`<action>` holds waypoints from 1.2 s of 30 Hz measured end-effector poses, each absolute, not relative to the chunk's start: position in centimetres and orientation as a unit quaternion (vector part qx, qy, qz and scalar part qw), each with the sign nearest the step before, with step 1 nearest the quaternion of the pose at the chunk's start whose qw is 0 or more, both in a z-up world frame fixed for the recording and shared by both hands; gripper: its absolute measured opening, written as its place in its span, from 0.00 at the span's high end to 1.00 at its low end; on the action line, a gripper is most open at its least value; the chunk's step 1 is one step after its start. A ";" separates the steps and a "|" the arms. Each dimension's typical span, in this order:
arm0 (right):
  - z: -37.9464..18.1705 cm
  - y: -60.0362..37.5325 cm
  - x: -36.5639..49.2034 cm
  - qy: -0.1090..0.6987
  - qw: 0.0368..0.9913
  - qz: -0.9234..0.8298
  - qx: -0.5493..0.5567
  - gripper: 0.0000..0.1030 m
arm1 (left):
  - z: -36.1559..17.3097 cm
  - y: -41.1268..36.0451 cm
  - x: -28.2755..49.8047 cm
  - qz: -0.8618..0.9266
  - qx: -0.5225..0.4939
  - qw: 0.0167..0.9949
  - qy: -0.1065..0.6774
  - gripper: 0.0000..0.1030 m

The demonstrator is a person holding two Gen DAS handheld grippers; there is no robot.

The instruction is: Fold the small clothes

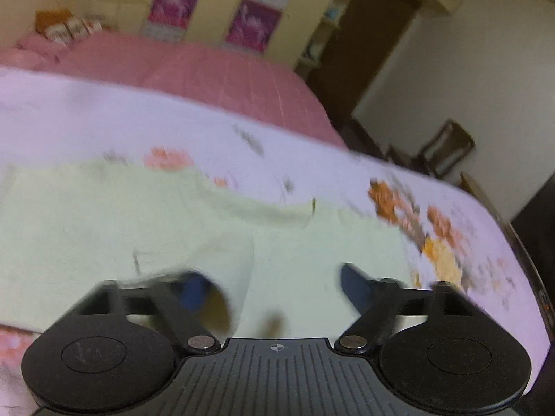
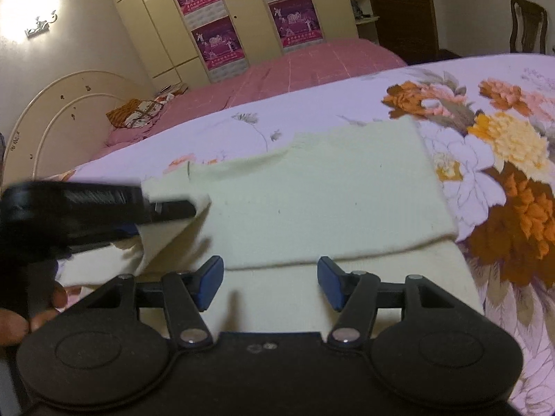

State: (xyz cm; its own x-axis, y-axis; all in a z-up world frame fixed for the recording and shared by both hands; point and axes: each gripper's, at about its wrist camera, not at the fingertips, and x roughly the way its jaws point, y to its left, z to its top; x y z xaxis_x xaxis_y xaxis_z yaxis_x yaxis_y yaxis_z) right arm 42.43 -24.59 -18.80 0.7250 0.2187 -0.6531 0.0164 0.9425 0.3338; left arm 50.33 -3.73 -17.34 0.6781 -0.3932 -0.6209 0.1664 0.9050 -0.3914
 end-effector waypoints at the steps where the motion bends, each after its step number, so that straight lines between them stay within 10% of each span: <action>1: -18.7 -24.5 42.3 0.367 0.914 0.062 0.164 0.43 | -17.3 -3.7 49.0 -0.156 -0.150 0.906 0.365 0.21; 21: -18.5 -13.5 43.9 0.333 0.929 0.146 -0.063 0.35 | -21.7 11.0 43.0 0.070 -0.166 0.908 0.379 0.21; 26: -19.3 -13.2 44.9 0.338 0.930 0.118 -0.086 0.58 | -22.8 10.6 43.9 0.070 -0.178 0.903 0.386 0.21; 34: -18.4 -13.4 47.0 0.313 0.942 0.108 -0.045 0.61 | -22.7 9.6 45.3 0.056 -0.176 0.906 0.380 0.21; 36: -18.3 -14.4 47.7 0.326 0.939 0.108 -0.014 0.91 | -22.8 9.2 45.7 0.054 -0.171 0.908 0.379 0.21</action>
State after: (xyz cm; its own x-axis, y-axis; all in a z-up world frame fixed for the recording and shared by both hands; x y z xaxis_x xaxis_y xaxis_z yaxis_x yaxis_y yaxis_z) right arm 47.72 -14.38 -18.32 0.7641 0.1927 -0.6156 -0.2113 0.9765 0.0433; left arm 45.67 9.22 -22.80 0.7066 -0.0311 -0.7070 -0.2282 0.9357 -0.2692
